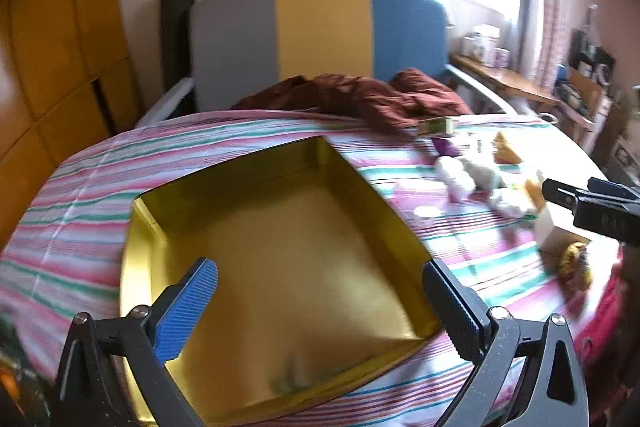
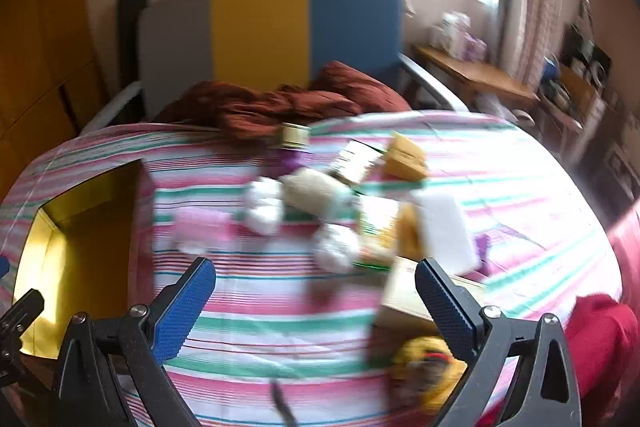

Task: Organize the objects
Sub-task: 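Reach the left gripper toward the yellow knitted glove and grasp it, then lift the glove with the left gripper while the right gripper grasps the cream box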

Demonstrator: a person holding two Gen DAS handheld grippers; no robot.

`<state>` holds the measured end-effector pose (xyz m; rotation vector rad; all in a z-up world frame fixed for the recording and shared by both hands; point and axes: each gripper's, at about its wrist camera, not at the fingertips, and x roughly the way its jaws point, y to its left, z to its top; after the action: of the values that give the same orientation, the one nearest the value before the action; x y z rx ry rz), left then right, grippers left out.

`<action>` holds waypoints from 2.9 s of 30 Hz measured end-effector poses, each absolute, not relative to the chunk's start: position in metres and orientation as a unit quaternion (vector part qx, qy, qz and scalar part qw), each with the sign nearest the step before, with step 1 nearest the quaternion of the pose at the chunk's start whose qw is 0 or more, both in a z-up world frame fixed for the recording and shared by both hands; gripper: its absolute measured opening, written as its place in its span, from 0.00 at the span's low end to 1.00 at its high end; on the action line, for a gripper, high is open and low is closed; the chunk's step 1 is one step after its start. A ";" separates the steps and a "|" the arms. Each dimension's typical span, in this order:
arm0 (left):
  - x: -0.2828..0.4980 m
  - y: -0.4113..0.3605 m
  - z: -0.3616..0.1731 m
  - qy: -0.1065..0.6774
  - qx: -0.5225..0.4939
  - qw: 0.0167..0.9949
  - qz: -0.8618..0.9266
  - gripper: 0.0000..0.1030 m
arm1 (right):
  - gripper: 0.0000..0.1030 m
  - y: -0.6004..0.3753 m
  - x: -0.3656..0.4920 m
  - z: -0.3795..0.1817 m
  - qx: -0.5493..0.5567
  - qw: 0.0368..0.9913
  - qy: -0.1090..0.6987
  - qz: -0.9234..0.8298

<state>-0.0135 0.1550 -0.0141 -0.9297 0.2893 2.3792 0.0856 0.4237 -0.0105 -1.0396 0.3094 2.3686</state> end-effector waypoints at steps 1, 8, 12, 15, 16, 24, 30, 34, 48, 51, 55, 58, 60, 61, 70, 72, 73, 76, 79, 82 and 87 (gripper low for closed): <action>-0.013 0.158 -0.013 0.106 -0.348 0.288 0.886 1.00 | 0.99 0.435 0.092 -0.010 -0.389 0.272 0.125 0.871; -0.010 0.185 -0.016 0.085 -0.374 0.352 0.854 1.00 | 0.99 0.513 0.137 -0.009 -0.421 0.297 0.242 0.822; 0.003 0.215 -0.021 0.118 -0.369 0.391 0.835 1.00 | 0.99 0.532 0.156 -0.011 -0.427 0.288 0.287 0.807; 0.009 0.240 -0.027 0.141 -0.370 0.420 0.817 1.00 | 0.99 0.536 0.174 -0.001 -0.410 0.290 0.281 0.818; 0.011 0.250 -0.030 0.144 -0.372 0.433 0.809 1.00 | 0.99 0.538 0.181 0.003 -0.403 0.287 0.281 0.822; 0.033 0.336 -0.054 0.174 -0.410 0.511 0.735 1.00 | 0.99 0.544 0.211 0.021 -0.375 0.285 0.280 0.837; 0.060 0.382 -0.064 0.181 -0.420 0.557 0.694 1.00 | 0.99 0.549 0.219 0.018 -0.373 0.292 0.285 0.833; 0.077 0.405 -0.074 0.189 -0.434 0.586 0.658 0.97 | 0.99 0.554 0.220 0.014 -0.375 0.292 0.288 0.831; 0.086 0.418 -0.108 0.166 -0.482 0.615 0.602 0.42 | 0.99 0.553 0.188 -0.010 -0.404 0.266 0.313 0.817; 0.076 0.393 -0.105 0.158 -0.480 0.602 0.618 0.42 | 0.99 0.546 0.167 -0.024 -0.428 0.257 0.309 0.809; 0.064 0.356 -0.098 0.150 -0.469 0.582 0.648 0.42 | 0.99 0.542 0.143 -0.045 -0.462 0.254 0.313 0.790; 0.056 0.333 -0.090 0.141 -0.457 0.569 0.669 0.42 | 0.99 0.541 0.130 -0.056 -0.479 0.259 0.313 0.778; 0.053 0.321 -0.087 0.134 -0.453 0.564 0.677 0.42 | 0.99 0.536 0.125 -0.051 -0.485 0.275 0.280 0.782; 0.051 0.315 -0.085 0.130 -0.453 0.561 0.680 0.42 | 0.99 0.534 0.123 -0.048 -0.489 0.275 0.265 0.784; 0.044 0.277 -0.068 0.110 -0.437 0.560 0.696 0.42 | 0.99 0.510 0.086 -0.057 -0.593 0.162 0.006 0.789; 0.043 0.271 -0.064 0.106 -0.431 0.556 0.703 0.42 | 0.99 0.513 0.080 -0.069 -0.611 0.154 -0.009 0.776; 0.042 0.268 -0.060 0.104 -0.427 0.554 0.707 0.42 | 0.99 0.514 0.078 -0.074 -0.617 0.152 -0.012 0.772; 0.040 0.259 -0.053 0.102 -0.418 0.547 0.718 0.42 | 0.95 0.519 0.072 -0.086 -0.629 0.151 -0.008 0.762; 0.037 0.253 -0.048 0.102 -0.415 0.537 0.728 0.42 | 0.79 0.518 0.071 -0.091 -0.636 0.147 0.001 0.757; 0.034 0.245 -0.047 0.102 -0.416 0.522 0.738 0.42 | 0.63 0.511 0.076 -0.086 -0.633 0.140 0.002 0.762; 0.027 0.232 -0.043 0.101 -0.415 0.489 0.761 0.43 | 0.52 0.498 0.086 -0.081 -0.622 0.139 0.001 0.770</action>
<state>0.0265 0.2319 -0.0427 -1.0081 0.2460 1.8485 0.0859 0.4984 -0.0814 -1.7991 0.0021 2.2275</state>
